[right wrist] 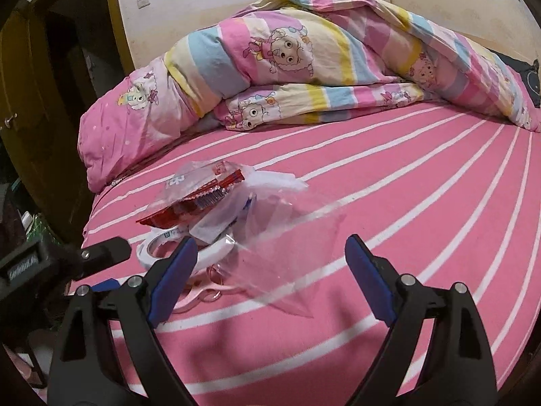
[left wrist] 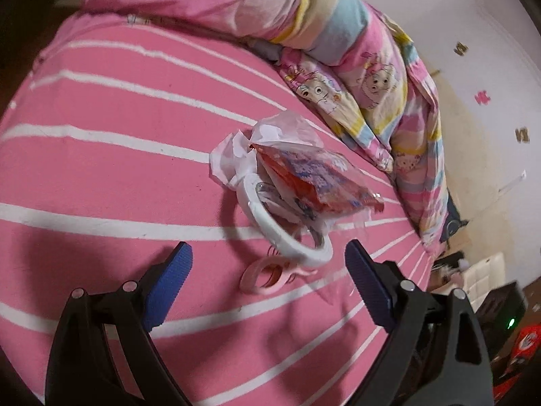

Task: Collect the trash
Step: 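Grasp the white tape roll with the left tool while the right tool grasps the clear plastic bag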

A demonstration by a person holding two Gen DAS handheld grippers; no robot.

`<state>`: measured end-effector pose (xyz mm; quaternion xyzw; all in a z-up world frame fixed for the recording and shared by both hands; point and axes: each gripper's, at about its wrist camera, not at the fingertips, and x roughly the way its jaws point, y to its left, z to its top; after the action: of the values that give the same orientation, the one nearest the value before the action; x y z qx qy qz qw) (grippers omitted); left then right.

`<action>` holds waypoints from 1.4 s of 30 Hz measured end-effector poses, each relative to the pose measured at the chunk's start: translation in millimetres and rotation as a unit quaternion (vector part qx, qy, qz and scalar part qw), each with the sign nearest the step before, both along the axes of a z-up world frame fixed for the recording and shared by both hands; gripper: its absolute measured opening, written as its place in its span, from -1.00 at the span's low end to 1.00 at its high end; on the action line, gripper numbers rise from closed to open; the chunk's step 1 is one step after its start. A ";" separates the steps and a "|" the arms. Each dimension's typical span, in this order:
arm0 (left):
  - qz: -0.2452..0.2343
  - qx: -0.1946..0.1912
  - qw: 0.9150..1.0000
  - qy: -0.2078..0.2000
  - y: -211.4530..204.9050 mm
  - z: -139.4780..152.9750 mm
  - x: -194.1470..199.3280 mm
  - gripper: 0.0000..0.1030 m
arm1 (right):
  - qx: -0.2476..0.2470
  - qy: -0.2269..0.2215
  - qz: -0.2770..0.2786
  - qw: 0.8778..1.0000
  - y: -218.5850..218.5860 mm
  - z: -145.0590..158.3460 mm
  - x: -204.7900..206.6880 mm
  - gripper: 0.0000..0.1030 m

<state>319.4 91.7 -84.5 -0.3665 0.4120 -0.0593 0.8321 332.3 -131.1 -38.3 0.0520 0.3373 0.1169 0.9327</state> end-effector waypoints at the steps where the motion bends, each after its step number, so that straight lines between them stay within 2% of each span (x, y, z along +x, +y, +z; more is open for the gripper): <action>1: 0.003 -0.010 1.000 0.003 1.1 -2.3 4.4 0.71 | -0.006 0.003 0.001 1.000 2.9 -0.8 3.8 0.71; 4: 0.015 -0.026 0.999 0.015 2.2 -8.4 12.8 0.69 | -0.024 0.007 -0.005 1.000 8.6 -3.5 13.6 0.71; 5: 0.015 -0.034 0.999 0.024 1.3 -12.3 16.1 0.56 | -0.026 0.011 -0.007 1.000 9.6 -5.1 17.0 0.71; 8: 0.010 -0.054 0.997 0.045 -3.4 -23.1 21.8 0.39 | -0.030 0.024 -0.016 0.999 9.4 -10.1 23.9 0.71; 17: 0.012 -0.082 0.995 0.052 -6.0 -31.6 27.6 0.25 | -0.045 0.055 -0.016 0.997 2.2 -24.3 30.2 0.71; 22: 0.018 -0.098 0.993 0.058 -0.8 -36.0 27.0 0.02 | -0.051 0.070 -0.020 0.996 2.3 -30.7 30.6 0.70; 25: 0.018 -0.105 0.992 0.063 1.0 -38.5 26.9 -0.15 | -0.045 0.082 -0.024 0.995 -0.5 -34.9 32.3 0.65; 27: 0.013 -0.110 0.992 0.065 -0.3 -39.1 28.1 -0.34 | -0.042 0.086 -0.026 0.995 -1.6 -36.5 32.9 0.56; 33: -0.007 -0.116 0.991 0.061 -6.2 -39.7 28.4 -0.63 | -0.033 0.084 -0.021 0.996 -5.9 -37.7 35.1 0.39; 42: -0.004 -0.115 0.992 0.048 -0.3 -33.1 22.9 -0.73 | -0.025 0.073 -0.018 0.997 -8.3 -30.4 34.0 -0.01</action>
<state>342.3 91.4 -117.6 -0.4606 0.4433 -0.0919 0.7635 366.3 -139.4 -68.7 0.0427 0.4061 0.0872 0.9087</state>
